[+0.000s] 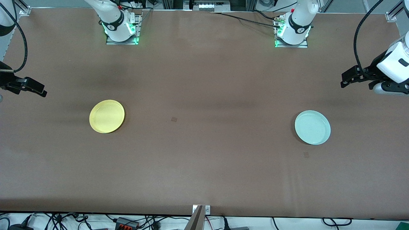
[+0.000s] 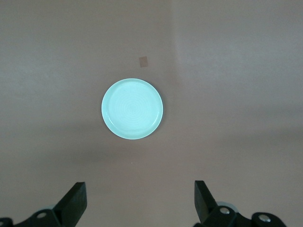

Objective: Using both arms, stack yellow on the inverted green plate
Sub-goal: 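Move the right gripper to the yellow plate while the left gripper reaches green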

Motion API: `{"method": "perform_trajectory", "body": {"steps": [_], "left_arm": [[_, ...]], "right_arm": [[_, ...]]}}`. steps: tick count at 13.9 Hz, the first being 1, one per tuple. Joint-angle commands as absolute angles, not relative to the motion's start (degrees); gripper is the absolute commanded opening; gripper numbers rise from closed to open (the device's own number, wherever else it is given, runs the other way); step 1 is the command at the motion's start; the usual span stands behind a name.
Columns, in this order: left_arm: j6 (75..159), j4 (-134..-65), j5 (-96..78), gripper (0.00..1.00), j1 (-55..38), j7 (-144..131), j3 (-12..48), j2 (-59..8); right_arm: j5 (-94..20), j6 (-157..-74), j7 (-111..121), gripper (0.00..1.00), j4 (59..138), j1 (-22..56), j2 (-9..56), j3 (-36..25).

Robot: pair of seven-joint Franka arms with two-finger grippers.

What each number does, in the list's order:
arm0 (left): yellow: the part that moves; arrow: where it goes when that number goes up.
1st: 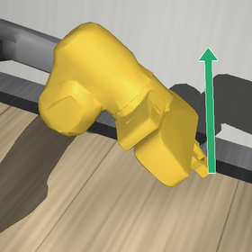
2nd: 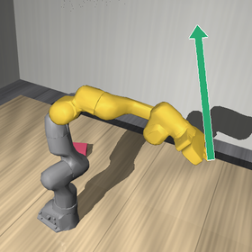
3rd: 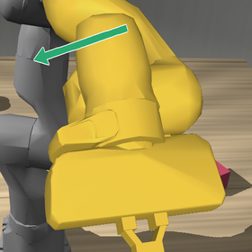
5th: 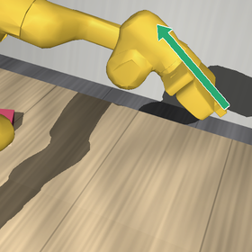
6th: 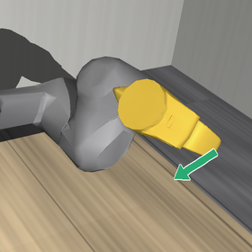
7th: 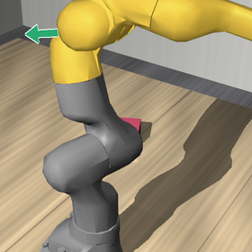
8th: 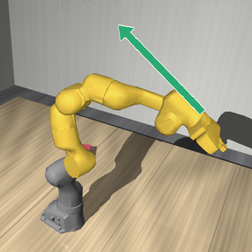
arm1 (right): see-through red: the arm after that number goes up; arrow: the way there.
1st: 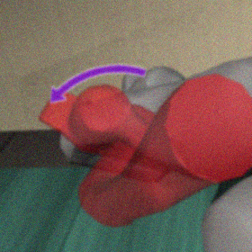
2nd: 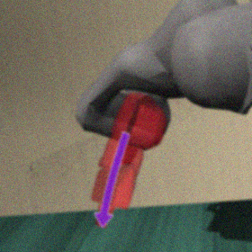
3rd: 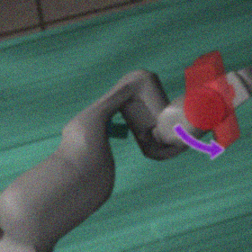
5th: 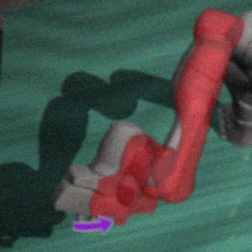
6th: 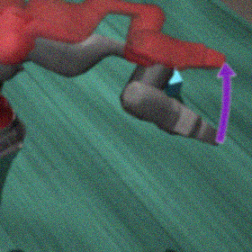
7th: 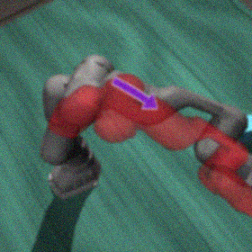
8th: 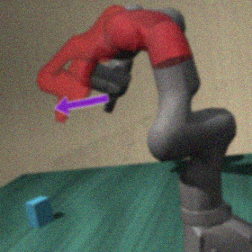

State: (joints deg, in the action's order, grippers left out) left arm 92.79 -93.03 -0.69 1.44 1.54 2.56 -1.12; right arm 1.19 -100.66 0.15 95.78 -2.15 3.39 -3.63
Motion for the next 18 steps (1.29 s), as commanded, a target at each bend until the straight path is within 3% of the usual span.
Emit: {"method": "perform_trajectory", "body": {"steps": [1, 13, 18], "left_arm": [[92.37, -92.29, -1.23, 1.00, 1.76, 2.64, 2.81, -1.32], [89.74, -92.46, -2.02, 1.00, 2.98, 2.02, 2.37, -2.37], [89.56, -90.08, -1.32, 1.00, 5.17, 3.25, 2.29, -9.75]], "right_arm": [[1.05, -100.63, -0.09, 1.00, 97.03, -2.55, 2.11, -3.34], [1.05, -100.37, 0.53, 1.00, 96.68, -2.72, 2.37, -3.34], [1.05, -100.11, 1.05, 1.00, 96.68, -2.81, 2.46, -3.34]]}}
